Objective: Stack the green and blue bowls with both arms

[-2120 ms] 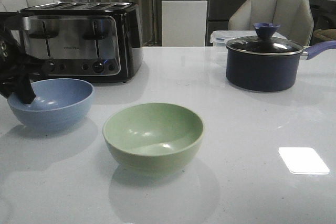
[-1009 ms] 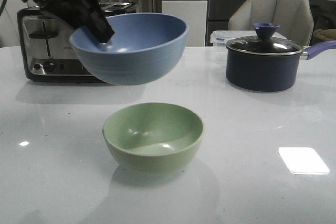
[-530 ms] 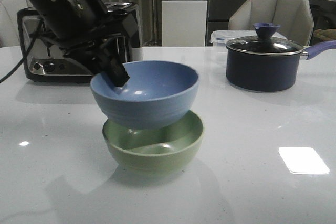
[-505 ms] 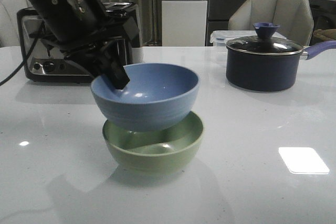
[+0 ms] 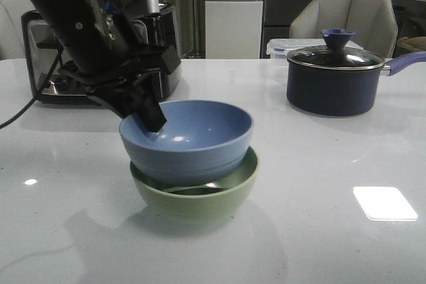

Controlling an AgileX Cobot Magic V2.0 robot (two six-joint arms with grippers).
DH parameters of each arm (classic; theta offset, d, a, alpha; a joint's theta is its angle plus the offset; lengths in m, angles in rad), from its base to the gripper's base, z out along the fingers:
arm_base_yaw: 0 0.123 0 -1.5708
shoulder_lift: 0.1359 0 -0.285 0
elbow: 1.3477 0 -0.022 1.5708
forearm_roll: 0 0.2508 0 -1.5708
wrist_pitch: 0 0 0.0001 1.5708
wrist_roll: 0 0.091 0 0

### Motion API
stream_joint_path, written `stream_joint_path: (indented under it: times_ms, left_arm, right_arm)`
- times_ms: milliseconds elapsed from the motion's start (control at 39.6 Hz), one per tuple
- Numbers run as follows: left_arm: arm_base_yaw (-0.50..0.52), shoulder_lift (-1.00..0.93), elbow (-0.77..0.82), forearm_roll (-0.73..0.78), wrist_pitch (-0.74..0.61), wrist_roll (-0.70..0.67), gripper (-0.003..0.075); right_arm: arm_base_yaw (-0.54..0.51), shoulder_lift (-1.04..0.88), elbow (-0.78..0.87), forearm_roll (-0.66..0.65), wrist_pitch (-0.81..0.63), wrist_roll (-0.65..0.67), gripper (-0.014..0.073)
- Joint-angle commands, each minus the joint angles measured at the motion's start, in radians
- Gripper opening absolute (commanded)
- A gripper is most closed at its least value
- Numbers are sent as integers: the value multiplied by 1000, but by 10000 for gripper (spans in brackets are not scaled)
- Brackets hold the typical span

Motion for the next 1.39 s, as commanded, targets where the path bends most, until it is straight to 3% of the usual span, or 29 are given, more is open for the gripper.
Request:
stream_joint_path:
  times_ms: [0, 76, 202, 278, 505, 707, 1110, 1363]
  left_arm:
    - [-8, -35, -25, -40, -41, -1, 137]
    - [-13, -35, -25, -48, -48, 6, 224]
    - [-12, -35, -25, -63, -41, 32, 460]
    - [-12, -35, -25, -67, -37, 32, 531]
    - [-14, -91, -65, -67, 9, 66, 529]
    - [-15, -285, -44, -61, 17, 75, 529]
    - [-13, -820, 263, 49, 8, 66, 528]
    - [-13, -1053, 437, 289, 4, -184, 528]
  right_arm:
    - [1, 2, -28, 0, -63, -9, 427]
    - [1, 2, -28, 0, -63, -9, 427]
    - [1, 2, -28, 0, -63, -9, 427]
    - [1, 2, -28, 0, -63, -9, 427]
    - [1, 2, -28, 0, -63, -9, 427]
    - [1, 2, -28, 0, -63, -9, 427]
    - [1, 2, -28, 0, -62, -9, 427]
    - [1, 2, -28, 0, -74, -9, 427]
